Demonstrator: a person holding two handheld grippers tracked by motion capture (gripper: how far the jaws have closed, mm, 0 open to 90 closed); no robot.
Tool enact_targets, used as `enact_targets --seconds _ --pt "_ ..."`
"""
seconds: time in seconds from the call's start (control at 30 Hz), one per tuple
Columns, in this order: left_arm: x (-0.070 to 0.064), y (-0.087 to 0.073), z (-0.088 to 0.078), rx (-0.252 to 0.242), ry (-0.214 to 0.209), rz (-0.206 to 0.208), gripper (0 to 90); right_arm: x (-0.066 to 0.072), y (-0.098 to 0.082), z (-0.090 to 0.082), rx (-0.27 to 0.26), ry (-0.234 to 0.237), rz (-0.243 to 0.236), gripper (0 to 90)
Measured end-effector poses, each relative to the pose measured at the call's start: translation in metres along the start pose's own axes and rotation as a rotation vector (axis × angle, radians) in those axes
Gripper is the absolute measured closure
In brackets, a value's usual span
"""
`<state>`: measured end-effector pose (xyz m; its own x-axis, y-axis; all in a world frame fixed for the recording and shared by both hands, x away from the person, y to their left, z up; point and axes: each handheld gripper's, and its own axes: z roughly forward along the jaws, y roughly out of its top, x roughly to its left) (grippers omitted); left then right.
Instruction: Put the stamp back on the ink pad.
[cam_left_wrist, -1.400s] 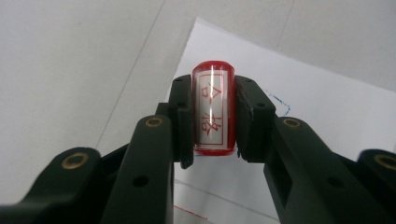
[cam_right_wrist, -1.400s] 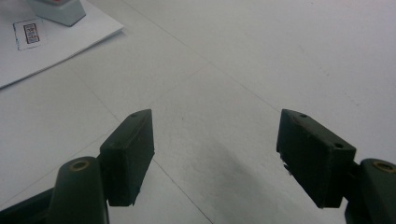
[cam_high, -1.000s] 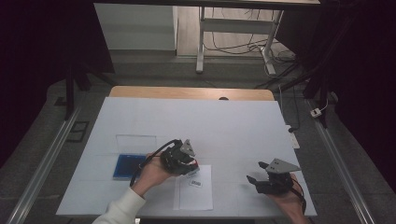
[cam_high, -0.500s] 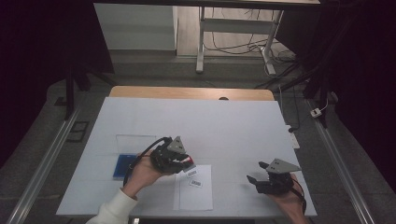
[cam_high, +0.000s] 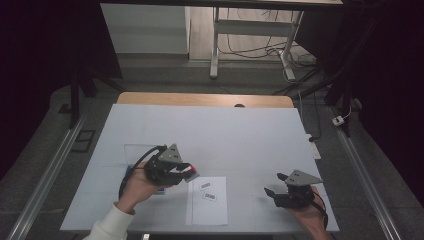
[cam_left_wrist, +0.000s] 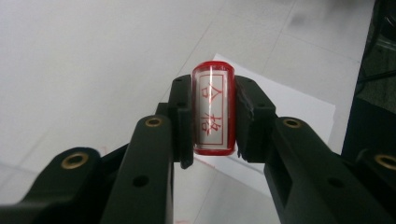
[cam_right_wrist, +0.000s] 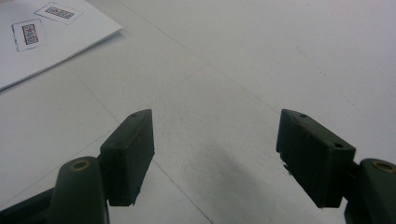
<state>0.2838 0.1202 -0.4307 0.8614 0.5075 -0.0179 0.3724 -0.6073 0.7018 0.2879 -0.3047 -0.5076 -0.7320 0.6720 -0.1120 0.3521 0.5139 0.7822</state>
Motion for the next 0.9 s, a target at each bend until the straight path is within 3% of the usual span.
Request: enact_targets --seconds 0.4,0.63,0.9 --pt "0.014 -0.036 -0.025 0.005 0.06 -0.069 70.3 0.0 0.0 0.001 0.007 0.005 -0.003 27.2" --pt "0.029 -0.054 -0.033 0.043 0.112 -0.123 70.3 0.001 0.0 0.002 0.007 0.004 -0.006 27.2" --pt "0.04 -0.067 -0.039 0.073 0.127 -0.156 70.3 -0.001 -0.001 0.002 0.011 0.0 -0.004 27.3"
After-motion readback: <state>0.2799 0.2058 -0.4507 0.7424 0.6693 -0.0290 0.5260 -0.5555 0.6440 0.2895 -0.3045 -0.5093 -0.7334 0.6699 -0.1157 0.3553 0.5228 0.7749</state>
